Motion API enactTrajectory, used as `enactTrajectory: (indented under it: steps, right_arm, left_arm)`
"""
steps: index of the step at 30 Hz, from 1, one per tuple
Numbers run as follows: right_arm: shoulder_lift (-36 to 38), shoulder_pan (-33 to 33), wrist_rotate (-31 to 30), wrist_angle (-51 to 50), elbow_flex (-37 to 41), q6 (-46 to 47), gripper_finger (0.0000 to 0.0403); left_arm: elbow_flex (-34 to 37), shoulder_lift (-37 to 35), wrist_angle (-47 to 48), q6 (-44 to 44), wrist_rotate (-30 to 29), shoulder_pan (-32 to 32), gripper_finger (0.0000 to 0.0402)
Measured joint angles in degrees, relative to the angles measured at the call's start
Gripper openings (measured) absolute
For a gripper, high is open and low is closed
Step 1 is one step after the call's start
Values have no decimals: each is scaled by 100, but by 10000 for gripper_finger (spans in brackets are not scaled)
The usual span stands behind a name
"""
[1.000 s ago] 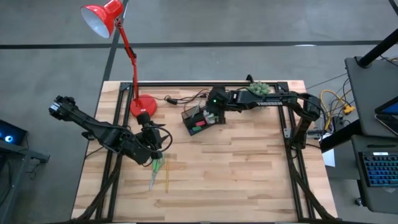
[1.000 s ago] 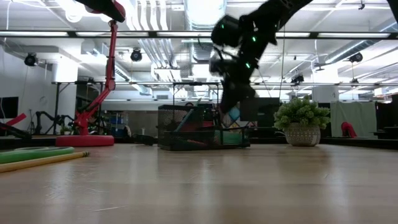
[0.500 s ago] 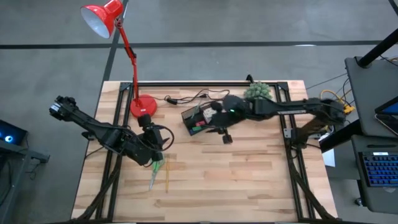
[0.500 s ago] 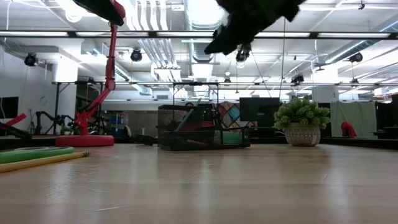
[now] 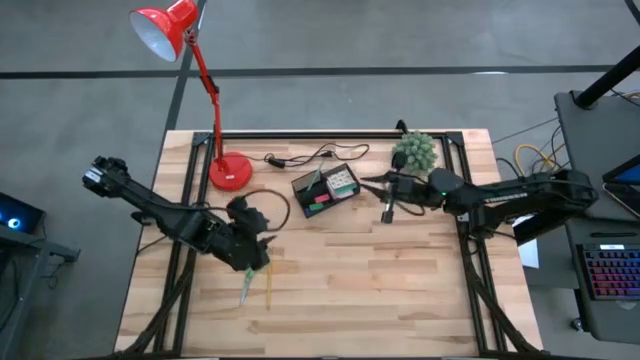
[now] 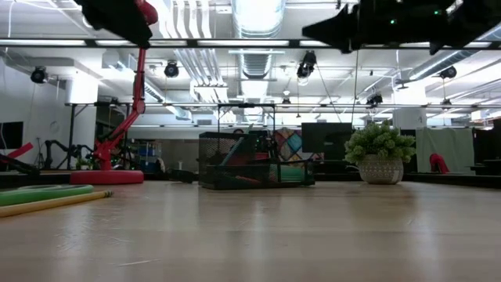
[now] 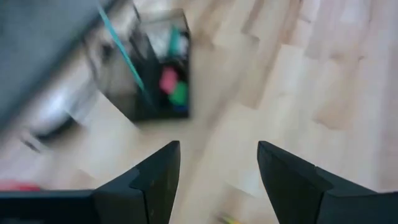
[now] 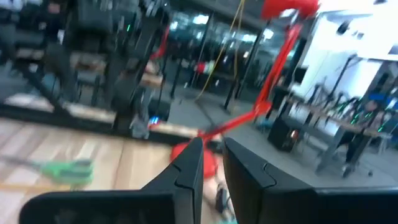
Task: Pick and place office supplies into organizer
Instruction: Put the yellow pencil into the desk organizer
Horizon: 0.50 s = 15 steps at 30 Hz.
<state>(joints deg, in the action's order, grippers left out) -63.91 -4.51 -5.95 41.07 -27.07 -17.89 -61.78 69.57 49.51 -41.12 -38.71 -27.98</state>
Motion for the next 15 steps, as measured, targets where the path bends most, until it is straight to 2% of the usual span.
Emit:
enactTrajectory:
  steps: [6,12,15]
  right_arm:
    - [191,-1,-9,52,31,459,52]
    - [187,-1,-11,-157,-135,424,52]
    - [187,-1,-11,-157,-202,549,52]
  left_arm:
    - [-3,344,-216,-1653,1372,116,200]
    - [-11,951,-300,-3627,2389,215,200]
    - [-24,1382,-676,-4307,2565,208,200]
